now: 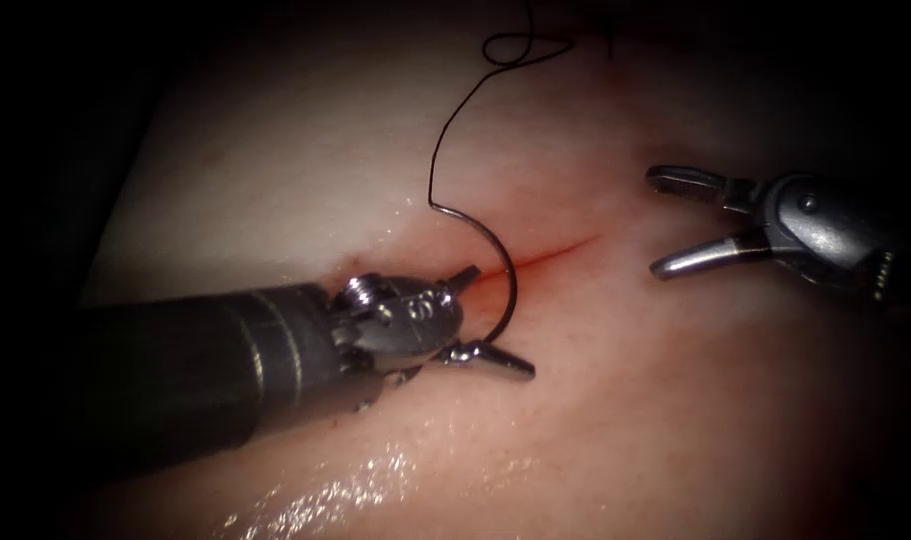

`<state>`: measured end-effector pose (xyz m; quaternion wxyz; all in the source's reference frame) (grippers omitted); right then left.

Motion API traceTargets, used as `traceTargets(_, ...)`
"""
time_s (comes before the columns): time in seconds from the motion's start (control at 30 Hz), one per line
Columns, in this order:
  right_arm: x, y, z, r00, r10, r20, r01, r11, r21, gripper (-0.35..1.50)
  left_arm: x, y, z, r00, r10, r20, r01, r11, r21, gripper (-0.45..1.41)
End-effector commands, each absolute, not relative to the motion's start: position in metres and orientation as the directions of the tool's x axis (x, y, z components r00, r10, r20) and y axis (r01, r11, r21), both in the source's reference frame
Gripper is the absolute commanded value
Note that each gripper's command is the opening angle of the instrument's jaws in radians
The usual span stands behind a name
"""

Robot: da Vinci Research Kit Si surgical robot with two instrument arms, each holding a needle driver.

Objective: Wound Closure
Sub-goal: Pick up needle with left hand

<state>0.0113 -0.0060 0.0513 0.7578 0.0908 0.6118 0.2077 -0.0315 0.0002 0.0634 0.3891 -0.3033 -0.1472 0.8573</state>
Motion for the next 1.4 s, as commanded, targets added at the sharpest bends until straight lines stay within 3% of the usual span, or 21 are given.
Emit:
traceTargets(0.03, 0.0123, -0.0059, 0.0518, 0.162, 0.426, -0.890, -0.202, 0.897, 0.393, 0.86, -0.0321, 0.0003, 0.0641, -0.516, 0.756, -0.403, -0.571, -0.654, -0.496, 0.63)
traceTargets(0.27, 0.0123, -0.0059, 0.0518, 0.165, 0.427, -0.889, -0.201, 0.897, 0.393, 0.86, -0.0321, 0.0002, 0.0648, -0.533, 0.749, -0.393, -0.560, -0.661, -0.499, 0.34)
traceTargets(0.77, 0.0123, -0.0061, 0.0516, 0.166, 0.432, -0.886, -0.201, 0.895, 0.399, 0.83, -0.0315, -0.0004, 0.0683, -0.559, 0.753, -0.347, -0.548, -0.650, -0.527, 0.22)
traceTargets(0.83, 0.0123, -0.0061, 0.0516, 0.165, 0.438, -0.884, -0.202, 0.892, 0.404, 0.83, -0.0314, -0.0004, 0.0685, -0.558, 0.755, -0.344, -0.544, -0.646, -0.535, 0.04)
traceTargets(0.87, 0.0123, -0.0060, 0.0516, 0.165, 0.438, -0.884, -0.202, 0.892, 0.404, 0.83, -0.0312, -0.0003, 0.0686, -0.559, 0.754, -0.345, -0.539, -0.647, -0.540, -0.30)
traceTargets(0.9, 0.0123, -0.0060, 0.0516, 0.164, 0.443, -0.881, -0.204, 0.889, 0.410, 0.81, -0.0310, -0.0002, 0.0686, -0.559, 0.753, -0.346, -0.535, -0.647, -0.543, -0.45)
traceTargets(1.17, 0.0132, -0.0060, 0.0517, 0.122, 0.627, -0.769, -0.294, 0.763, 0.576, 0.74, -0.0298, 0.0004, 0.0680, -0.548, 0.751, -0.368, -0.530, -0.653, -0.541, -0.45)
traceTargets(1.23, 0.0137, -0.0062, 0.0517, 0.106, 0.676, -0.729, -0.333, 0.715, 0.615, 0.69, -0.0296, 0.0004, 0.0678, -0.542, 0.750, -0.379, -0.538, -0.656, -0.529, -0.45)
traceTargets(1.33, 0.0146, -0.0065, 0.0515, 0.026, 0.809, -0.587, -0.432, 0.538, 0.723, 0.27, -0.0296, 0.0005, 0.0673, -0.544, 0.734, -0.407, -0.549, -0.678, -0.489, -0.45)
traceTargets(1.4, 0.0152, -0.0066, 0.0513, -0.011, 0.852, -0.523, -0.486, 0.452, 0.748, 0.20, -0.0297, 0.0005, 0.0667, -0.543, 0.722, -0.429, -0.557, -0.692, -0.459, -0.45)
